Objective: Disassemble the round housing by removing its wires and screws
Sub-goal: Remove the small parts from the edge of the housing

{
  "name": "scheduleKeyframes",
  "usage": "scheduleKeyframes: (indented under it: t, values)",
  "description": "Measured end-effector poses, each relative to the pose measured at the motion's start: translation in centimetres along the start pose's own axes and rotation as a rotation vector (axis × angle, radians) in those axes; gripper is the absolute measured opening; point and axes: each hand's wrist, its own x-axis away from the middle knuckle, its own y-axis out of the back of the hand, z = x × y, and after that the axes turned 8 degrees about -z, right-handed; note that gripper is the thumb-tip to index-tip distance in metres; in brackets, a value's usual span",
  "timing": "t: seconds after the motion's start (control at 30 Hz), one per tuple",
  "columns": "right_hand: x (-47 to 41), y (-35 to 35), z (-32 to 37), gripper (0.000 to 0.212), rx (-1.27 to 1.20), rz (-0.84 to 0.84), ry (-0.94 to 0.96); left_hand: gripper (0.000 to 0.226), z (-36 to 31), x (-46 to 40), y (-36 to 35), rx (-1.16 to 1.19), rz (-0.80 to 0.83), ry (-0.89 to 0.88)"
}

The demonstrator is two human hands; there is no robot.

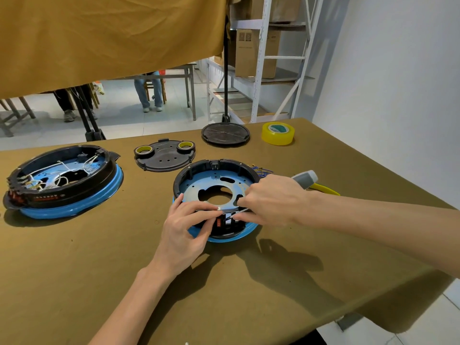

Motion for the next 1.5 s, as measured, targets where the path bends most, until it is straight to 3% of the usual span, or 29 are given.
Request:
scheduleKeyframes:
  t: [0.5, 1.07, 1.3, 1.5]
  values:
    - [0.1, 0.7, 2.4, 0.052, 0.027, -0.003, -0.141, 0.025, -0.3, 0.2, 0.1, 0.013, 0.014, 0.044]
    - [-3.5, 2.1, 0.9, 0.054, 0.174, 0.13, 0.199, 0.024, -0.4, -0.1, 0.2, -0.007, 0.027, 0.035]
    - [-4.5, 2.1, -0.5, 0.058, 0.129, 0.114, 0.322, 0.023, -0.6, 0.0, 0.3, 0.0, 0.021, 0.033]
    - [-3.6, 0.9, -0.3, 0.061, 0.122, 0.026, 0.28, 0.024, -0.6, 0.0, 0.2, 0.014, 0.002, 0.029]
